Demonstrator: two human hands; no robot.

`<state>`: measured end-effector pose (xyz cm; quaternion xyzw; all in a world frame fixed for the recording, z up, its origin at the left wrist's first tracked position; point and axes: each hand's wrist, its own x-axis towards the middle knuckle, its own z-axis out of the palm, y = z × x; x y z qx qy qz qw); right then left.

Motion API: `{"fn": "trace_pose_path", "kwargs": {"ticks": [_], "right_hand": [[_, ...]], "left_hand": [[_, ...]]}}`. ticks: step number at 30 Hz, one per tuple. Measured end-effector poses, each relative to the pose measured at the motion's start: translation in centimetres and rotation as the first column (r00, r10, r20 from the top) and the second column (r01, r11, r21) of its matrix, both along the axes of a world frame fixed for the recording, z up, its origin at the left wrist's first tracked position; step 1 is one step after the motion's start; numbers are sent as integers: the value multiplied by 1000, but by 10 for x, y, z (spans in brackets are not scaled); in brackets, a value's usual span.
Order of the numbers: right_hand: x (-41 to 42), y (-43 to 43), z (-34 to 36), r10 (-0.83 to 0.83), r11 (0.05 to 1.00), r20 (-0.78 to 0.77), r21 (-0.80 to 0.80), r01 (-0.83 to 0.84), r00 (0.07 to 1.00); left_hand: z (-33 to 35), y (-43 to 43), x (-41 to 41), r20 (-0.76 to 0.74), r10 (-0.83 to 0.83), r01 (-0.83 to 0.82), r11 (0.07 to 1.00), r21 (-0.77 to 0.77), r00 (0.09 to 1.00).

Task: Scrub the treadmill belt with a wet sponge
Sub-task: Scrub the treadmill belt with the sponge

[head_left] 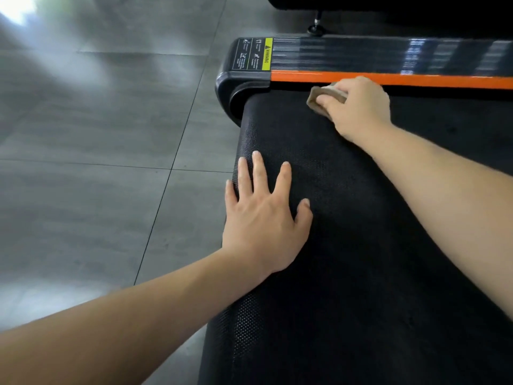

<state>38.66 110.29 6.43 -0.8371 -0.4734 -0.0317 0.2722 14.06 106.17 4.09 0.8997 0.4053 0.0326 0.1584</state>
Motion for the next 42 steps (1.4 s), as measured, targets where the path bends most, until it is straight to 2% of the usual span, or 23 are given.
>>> {"fn": "trace_pose_path", "kwargs": {"ticks": [2,5,7,11,12,15,16,17,20,21,22,25,26,28,30,31,32,35,36,38,41,42], "right_hand": [[-6,5,-3,-73,997,37,10,73,997],[-26,-8,-8,185,983,28,-23,-184,982],[-16,-10,-2,226,973,23,-60,-224,974],[11,0,3,-99,995,-19,11,99,995],[7,-1,-1,-82,996,-4,19,83,997],[-14,-16,-6,176,984,-51,-23,-177,983],[-13,-20,-5,203,978,-61,-40,-206,977],[-6,-20,-4,182,982,-59,-35,-184,982],[9,-10,2,-86,996,-77,26,89,993],[7,-9,0,-125,992,-48,30,126,991],[1,-9,-3,-100,995,-13,16,100,995],[-16,-25,-7,155,987,-32,-38,-156,987],[-14,-29,-5,181,982,-9,-59,-181,983],[3,-27,1,82,995,27,-58,-80,996],[13,-20,6,-106,994,-28,-12,105,994],[10,-19,4,-133,991,-26,1,133,991],[4,-21,0,-98,995,-8,-11,98,995],[-18,-43,-5,165,984,-56,-62,-168,985],[-18,-49,-4,193,978,-66,-67,-197,979],[-6,-48,-2,107,994,-74,-31,-109,991],[-1,-36,0,-144,989,-57,18,145,988],[-7,-36,-3,-144,990,-19,7,144,989]], "left_hand": [[-1,0,0,8,1,-1,1000,6,1000],[-2,0,-1,15,6,-6,1000,19,1000],[-3,0,-1,16,7,-7,1000,24,1000],[-4,-1,0,20,7,-8,999,31,1000],[-5,0,0,20,8,-9,999,35,1000],[-5,0,0,15,10,-11,999,39,1000],[-5,0,0,16,10,-10,999,38,1000],[-5,0,0,17,10,-10,999,36,1000],[-4,-1,0,13,10,-10,999,33,1000],[-3,-1,0,10,12,-12,999,34,1000],[-3,-1,0,5,12,-12,999,36,1000],[-3,-1,0,7,10,-11,999,41,1000],[-3,-1,0,9,10,-11,999,41,1000],[-4,-1,0,14,10,-10,999,39,1000],[-4,-1,0,14,11,-11,999,38,1000],[-3,-1,0,10,13,-14,999,38,1000],[-3,-1,0,8,13,-13,999,38,1000],[-3,-1,0,1,6,-6,999,39,1000],[-3,0,0,0,3,-3,999,38,1000],[-3,0,0,1,7,-7,999,38,1000],[-2,0,1,0,13,-13,999,32,1000],[-1,0,1,0,14,-14,1000,25,1000]]}}
